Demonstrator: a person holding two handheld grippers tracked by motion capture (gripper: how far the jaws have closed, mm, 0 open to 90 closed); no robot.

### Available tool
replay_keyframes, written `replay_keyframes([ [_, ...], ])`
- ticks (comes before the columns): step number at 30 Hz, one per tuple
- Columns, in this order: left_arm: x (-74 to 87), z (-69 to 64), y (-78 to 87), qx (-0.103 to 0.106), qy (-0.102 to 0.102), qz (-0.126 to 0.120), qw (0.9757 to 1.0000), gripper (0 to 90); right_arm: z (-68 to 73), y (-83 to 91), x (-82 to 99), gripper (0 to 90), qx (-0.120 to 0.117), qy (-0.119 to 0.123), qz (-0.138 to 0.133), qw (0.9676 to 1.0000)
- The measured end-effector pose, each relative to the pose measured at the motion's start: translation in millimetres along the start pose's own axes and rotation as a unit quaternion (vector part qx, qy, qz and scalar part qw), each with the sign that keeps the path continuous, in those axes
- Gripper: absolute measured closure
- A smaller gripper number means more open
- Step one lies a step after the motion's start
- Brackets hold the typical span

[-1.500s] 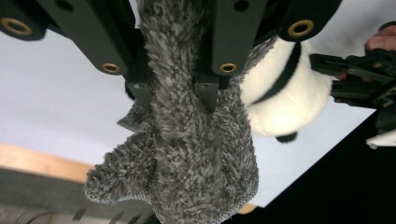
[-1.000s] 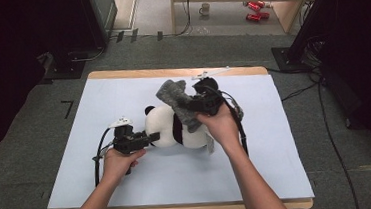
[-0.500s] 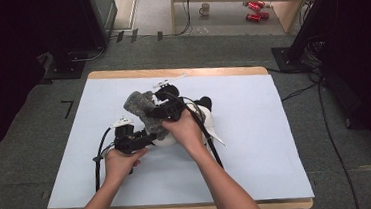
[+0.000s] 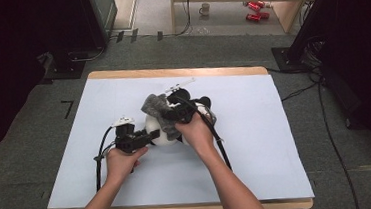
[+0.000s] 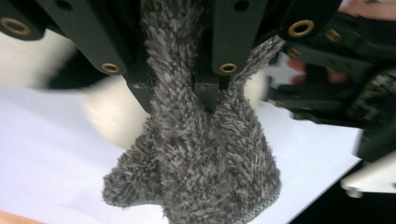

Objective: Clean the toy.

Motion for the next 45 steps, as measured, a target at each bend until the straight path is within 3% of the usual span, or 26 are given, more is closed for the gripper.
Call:
replay_keyframes([
  [3, -0.5, -0.9, 0.0, -0.002, -0.004, 0.001, 1.0000, 58.5, -17.0, 13.9, 1.2, 76.0, 0.009, -0.016, -0.007, 0.9998],
  [6, -0.5, -1.1, -0.5, -0.004, -0.008, 0.001, 1.0000, 58.6, -30.4, 27.8, 2.8, 76.1, -0.002, -0.030, -0.014, 0.9994],
  [13, -1.5, 1.0, -2.1, 0.000, 0.000, -0.003, 1.0000, 58.6, -53.2, 56.0, 4.0, 76.0, 0.018, -0.043, -0.031, 0.9985],
  [22, -4.6, 2.4, -4.7, -0.002, 0.008, -0.003, 1.0000, 58.5, -77.0, 77.4, 8.3, 76.0, 0.047, -0.066, -0.049, 0.9955],
  [30, -8.0, 3.4, -6.8, -0.004, 0.006, 0.001, 1.0000, 58.6, -95.6, 91.7, 12.9, 76.2, 0.078, -0.081, -0.049, 0.9925],
  [33, -8.3, 3.4, -7.1, -0.004, 0.006, 0.000, 1.0000, 58.6, -94.5, 102.4, 10.6, 76.2, 0.065, -0.092, -0.059, 0.9920],
  [38, -9.3, 2.3, -6.4, -0.002, 0.010, -0.003, 0.9999, 58.5, -74.3, 112.2, -2.8, 76.2, 0.039, -0.074, -0.072, 0.9939],
  [41, -10.6, 1.0, -5.3, -0.006, -0.001, -0.004, 1.0000, 58.3, -56.8, 106.7, -13.1, 76.2, 0.029, -0.061, -0.071, 0.9952],
  [45, -11.1, -0.2, -4.7, -0.006, -0.001, -0.007, 1.0000, 58.3, -34.5, 92.4, -26.8, 76.2, 0.017, -0.046, -0.066, 0.9967],
])
Point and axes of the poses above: each handheld gripper's, and its own axes: y roughly backward along the jaws, x roughly out of its underside, z roughly to its left, the point moved 1 cm from there along -y, roughly forward along the jaws, and after that the axes turned 13 degrees about -y, right-handed, at the moved point
